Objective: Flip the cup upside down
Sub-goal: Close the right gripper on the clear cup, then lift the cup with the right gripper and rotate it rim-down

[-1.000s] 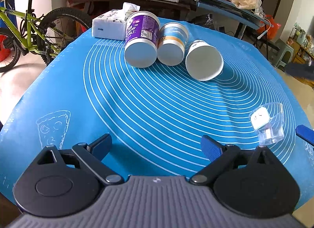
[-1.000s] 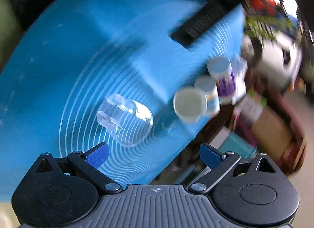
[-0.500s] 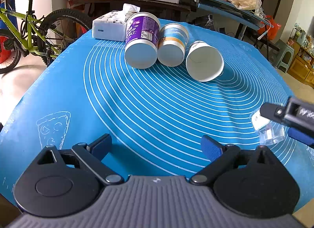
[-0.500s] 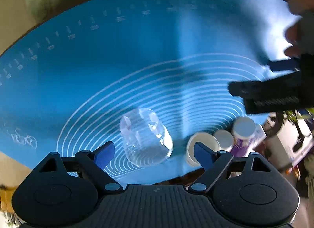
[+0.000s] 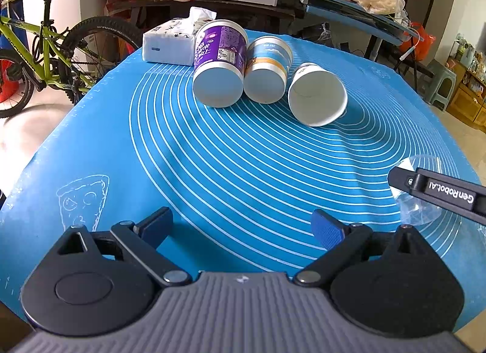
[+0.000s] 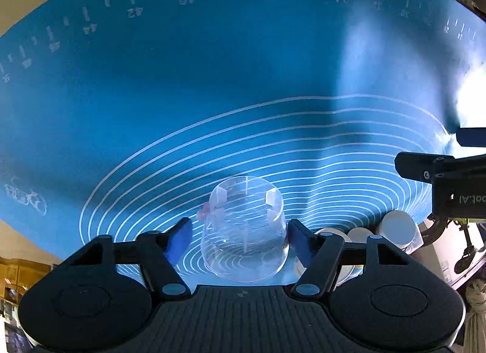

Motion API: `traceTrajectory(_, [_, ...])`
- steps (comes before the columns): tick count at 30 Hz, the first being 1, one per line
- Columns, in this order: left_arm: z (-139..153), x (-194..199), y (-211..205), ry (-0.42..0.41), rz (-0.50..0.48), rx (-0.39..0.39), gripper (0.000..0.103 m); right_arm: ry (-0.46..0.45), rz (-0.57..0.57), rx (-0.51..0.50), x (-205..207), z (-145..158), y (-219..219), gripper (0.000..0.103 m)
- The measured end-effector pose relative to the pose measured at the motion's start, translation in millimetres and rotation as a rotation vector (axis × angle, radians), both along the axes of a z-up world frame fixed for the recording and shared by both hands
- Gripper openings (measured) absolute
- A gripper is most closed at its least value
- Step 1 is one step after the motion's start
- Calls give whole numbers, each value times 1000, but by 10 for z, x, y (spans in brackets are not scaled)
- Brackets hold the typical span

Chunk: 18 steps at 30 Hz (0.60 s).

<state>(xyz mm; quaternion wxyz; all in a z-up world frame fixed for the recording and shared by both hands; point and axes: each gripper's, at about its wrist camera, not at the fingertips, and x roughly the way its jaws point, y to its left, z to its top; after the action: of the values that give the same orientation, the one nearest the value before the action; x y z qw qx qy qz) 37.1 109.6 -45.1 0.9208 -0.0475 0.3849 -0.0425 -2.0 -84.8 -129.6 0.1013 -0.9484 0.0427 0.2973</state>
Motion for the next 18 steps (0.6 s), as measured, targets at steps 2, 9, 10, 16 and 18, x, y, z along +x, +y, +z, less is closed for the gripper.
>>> traceTrajectory(2, [1,3,2,1,0,-1,97,-3,-10,10,6,-15,-5,58])
traceTrajectory(9, [1,18,-10,7,3,2,97,19,-114,121,72,21,50,56])
traceTrajectory(10, [2,17,-11,9,4,2,97,25,-145,156,100,38,80,56])
traceTrajectory(16, [14,33,-8,21,9,-6,97,50,-400,492,324,333,359,56])
traceTrajectory(18, [20,44,-5,25,9,-12,97,45,-487,615,366,496,364,56])
